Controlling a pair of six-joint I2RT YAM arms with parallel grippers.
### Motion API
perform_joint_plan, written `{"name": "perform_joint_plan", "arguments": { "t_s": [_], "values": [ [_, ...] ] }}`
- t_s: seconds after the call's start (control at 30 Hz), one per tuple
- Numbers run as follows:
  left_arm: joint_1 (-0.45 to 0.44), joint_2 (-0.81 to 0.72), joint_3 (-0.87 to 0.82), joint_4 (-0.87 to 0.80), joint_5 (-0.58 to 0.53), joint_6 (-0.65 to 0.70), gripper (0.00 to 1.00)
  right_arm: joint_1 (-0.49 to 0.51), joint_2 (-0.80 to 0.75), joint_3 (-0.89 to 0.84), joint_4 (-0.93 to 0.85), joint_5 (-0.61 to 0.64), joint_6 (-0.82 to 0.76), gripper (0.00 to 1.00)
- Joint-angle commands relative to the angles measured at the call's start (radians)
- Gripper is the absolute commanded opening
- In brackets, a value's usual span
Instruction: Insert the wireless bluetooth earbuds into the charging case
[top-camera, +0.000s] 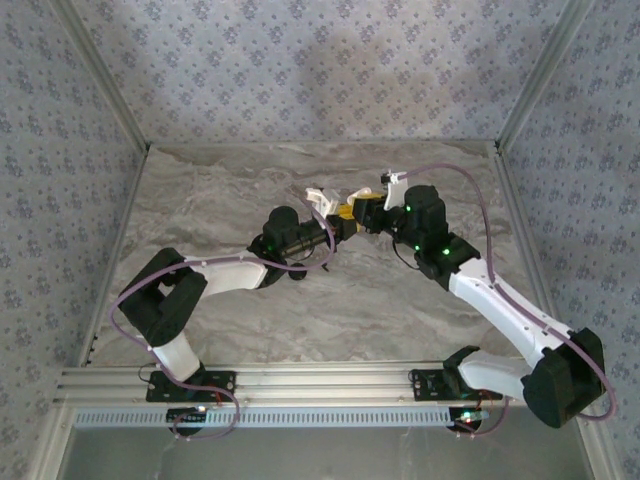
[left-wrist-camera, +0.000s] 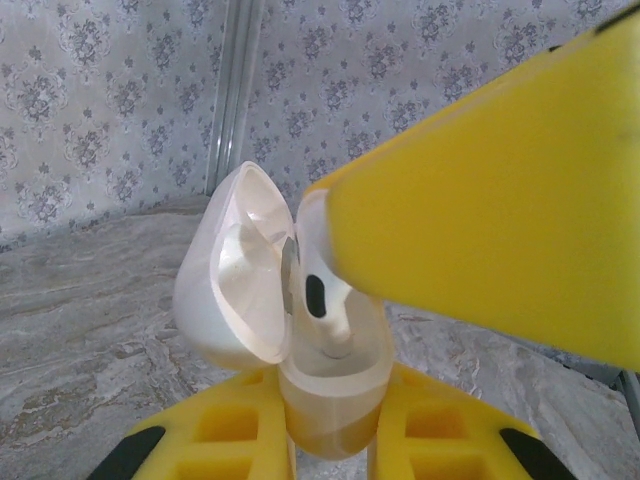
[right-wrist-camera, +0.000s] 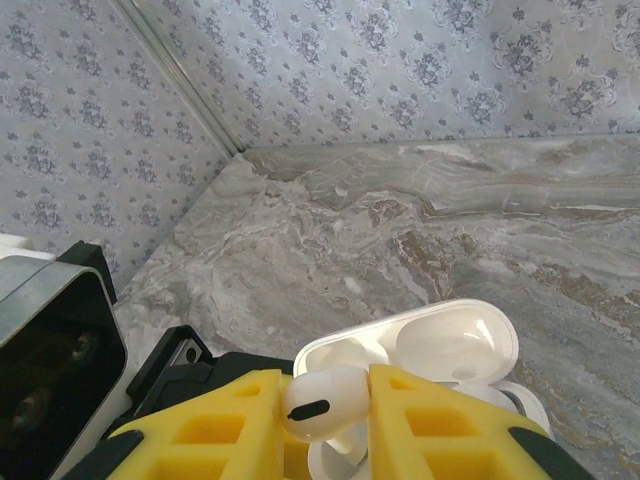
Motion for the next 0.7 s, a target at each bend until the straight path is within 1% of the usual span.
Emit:
{"name": "perform_joint_plan", "arguments": {
  "t_s": [0.0,0.37,0.67],
  "values": [
    [0.002,-0.024,0.025,0.118,-0.021,0.000,0.07,0.005,-0.012,-0.023,-0.065,-0.011,-0.021,0.26],
    [0.002,-0.040,0.014,0.101,-0.014,0.034,0.07,-0.004,-0.022,-0.029,-0.109,0.019,-0.018,0.27],
    [0.001,-0.066,0.011,0.036,0.005,0.140,0.07,-0.026,-0.023,-0.023,-0.133,0.007,0.000,0.27]
  ]
}}
